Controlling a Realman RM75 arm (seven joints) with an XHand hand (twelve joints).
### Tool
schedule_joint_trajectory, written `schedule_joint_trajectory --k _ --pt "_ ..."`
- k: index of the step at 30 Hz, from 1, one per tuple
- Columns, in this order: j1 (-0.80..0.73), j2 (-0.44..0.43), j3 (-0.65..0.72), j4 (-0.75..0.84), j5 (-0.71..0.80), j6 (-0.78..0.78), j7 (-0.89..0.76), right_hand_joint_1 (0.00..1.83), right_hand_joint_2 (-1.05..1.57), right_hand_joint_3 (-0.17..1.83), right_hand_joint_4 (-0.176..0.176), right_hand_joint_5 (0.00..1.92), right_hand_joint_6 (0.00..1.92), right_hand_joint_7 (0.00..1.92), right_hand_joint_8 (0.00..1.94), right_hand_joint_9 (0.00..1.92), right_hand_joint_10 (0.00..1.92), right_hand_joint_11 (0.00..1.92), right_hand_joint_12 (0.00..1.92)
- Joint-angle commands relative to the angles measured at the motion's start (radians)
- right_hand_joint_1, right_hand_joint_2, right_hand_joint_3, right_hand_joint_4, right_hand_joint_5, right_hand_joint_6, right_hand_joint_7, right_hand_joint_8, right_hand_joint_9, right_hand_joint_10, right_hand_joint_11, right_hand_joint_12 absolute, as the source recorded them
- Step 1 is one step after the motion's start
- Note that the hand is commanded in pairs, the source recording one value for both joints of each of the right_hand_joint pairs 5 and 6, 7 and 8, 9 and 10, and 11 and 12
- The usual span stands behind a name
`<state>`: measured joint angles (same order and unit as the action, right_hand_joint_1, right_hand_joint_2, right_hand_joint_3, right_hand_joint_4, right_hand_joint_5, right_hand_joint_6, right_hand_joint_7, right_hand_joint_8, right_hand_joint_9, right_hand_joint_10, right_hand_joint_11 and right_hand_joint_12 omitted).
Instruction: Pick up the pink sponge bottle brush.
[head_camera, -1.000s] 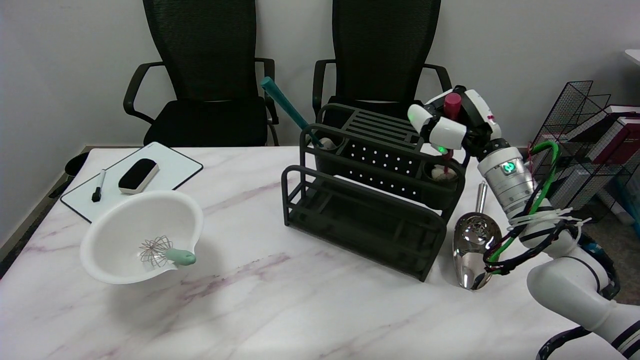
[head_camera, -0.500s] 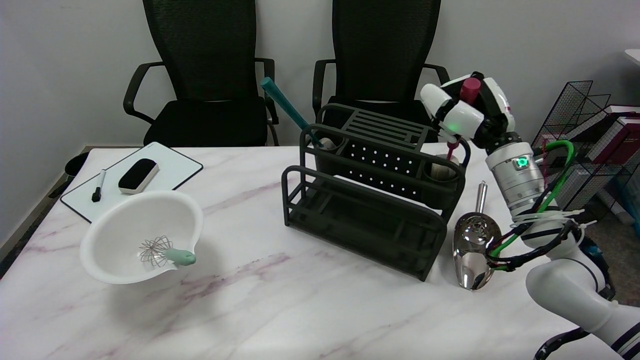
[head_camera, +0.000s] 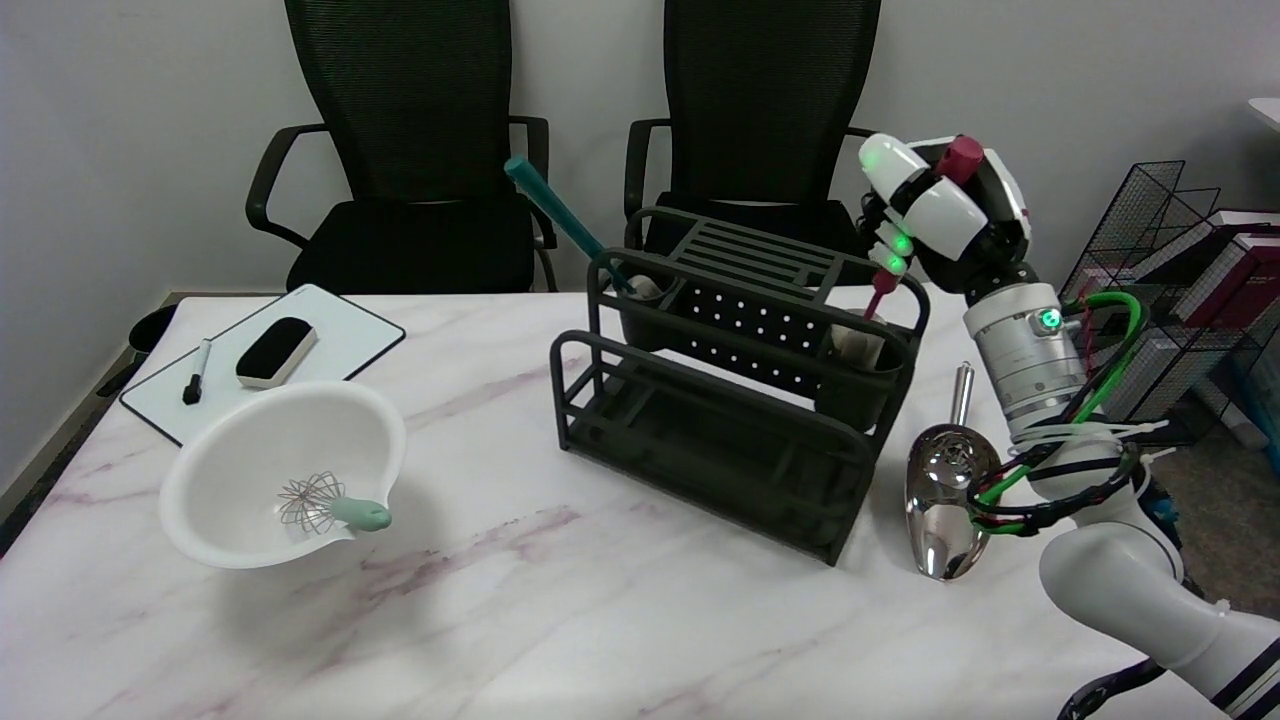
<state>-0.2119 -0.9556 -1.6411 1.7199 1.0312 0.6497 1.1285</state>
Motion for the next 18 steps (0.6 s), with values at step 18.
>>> schedule_joint_trajectory --k 18 --pt "-0.005 0.012 0.185 0.135 0.113 -0.065 0.035 0.88 1.57 0.92 0.0 1.92 1.92 1.92 1.92 1.92 1.92 1.92 1.92"
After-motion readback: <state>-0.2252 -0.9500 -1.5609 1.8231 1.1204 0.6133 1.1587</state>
